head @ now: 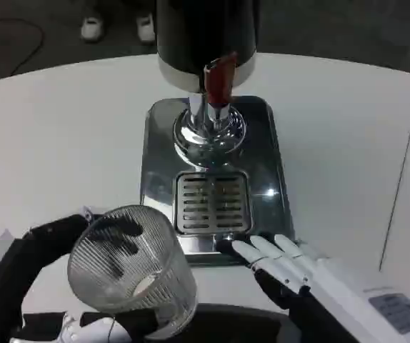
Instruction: Grasp the cup under the faucet to collect the drink, then remove the cup.
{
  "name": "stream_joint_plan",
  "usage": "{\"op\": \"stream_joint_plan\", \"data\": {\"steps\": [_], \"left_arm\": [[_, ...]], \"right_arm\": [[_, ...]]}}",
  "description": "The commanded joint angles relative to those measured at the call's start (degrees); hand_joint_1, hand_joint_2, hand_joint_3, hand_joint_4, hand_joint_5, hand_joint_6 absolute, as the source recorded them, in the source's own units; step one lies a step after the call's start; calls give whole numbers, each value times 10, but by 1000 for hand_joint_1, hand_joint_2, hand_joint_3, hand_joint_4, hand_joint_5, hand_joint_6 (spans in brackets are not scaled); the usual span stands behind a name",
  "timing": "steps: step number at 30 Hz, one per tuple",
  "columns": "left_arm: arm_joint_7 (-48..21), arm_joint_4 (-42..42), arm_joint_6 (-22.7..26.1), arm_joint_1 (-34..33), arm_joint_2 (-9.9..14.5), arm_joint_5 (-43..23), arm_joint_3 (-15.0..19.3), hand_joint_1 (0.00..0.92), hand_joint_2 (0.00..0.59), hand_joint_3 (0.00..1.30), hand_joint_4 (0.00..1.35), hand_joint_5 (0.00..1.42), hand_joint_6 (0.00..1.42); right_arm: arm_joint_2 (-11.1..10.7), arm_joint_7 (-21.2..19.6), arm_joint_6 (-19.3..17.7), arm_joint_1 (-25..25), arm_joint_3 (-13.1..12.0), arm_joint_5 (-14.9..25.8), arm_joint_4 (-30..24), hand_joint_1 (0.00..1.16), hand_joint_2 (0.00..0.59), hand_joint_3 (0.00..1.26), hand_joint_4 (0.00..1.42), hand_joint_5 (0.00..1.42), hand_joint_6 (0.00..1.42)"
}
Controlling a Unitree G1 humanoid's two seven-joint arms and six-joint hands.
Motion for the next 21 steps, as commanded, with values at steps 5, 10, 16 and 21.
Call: {"op": "stream_joint_plan", "data": {"steps": [5, 10, 16, 21], "left_arm": [[7, 3, -6, -6, 2, -10, 10, 782, 103, 622, 618, 678, 523], [7, 2, -8, -5, 2, -9, 11, 782, 103, 622, 618, 680, 523], [8, -1, -7, -1, 2, -12, 17, 781, 103, 622, 618, 686, 523], [6, -4, -6, 1, 2, -13, 22, 781, 103, 622, 618, 687, 523]], "right_arm": [[8, 9, -5, -2, 0, -6, -9, 513, 472, 83, 31, 0, 0], [8, 10, -5, -2, 1, -5, -9, 514, 472, 83, 35, 0, 0], [10, 9, -8, 0, 4, -5, -9, 515, 472, 86, 40, 0, 0], [13, 8, -10, 0, 4, -5, -9, 516, 472, 91, 42, 0, 0]]}}
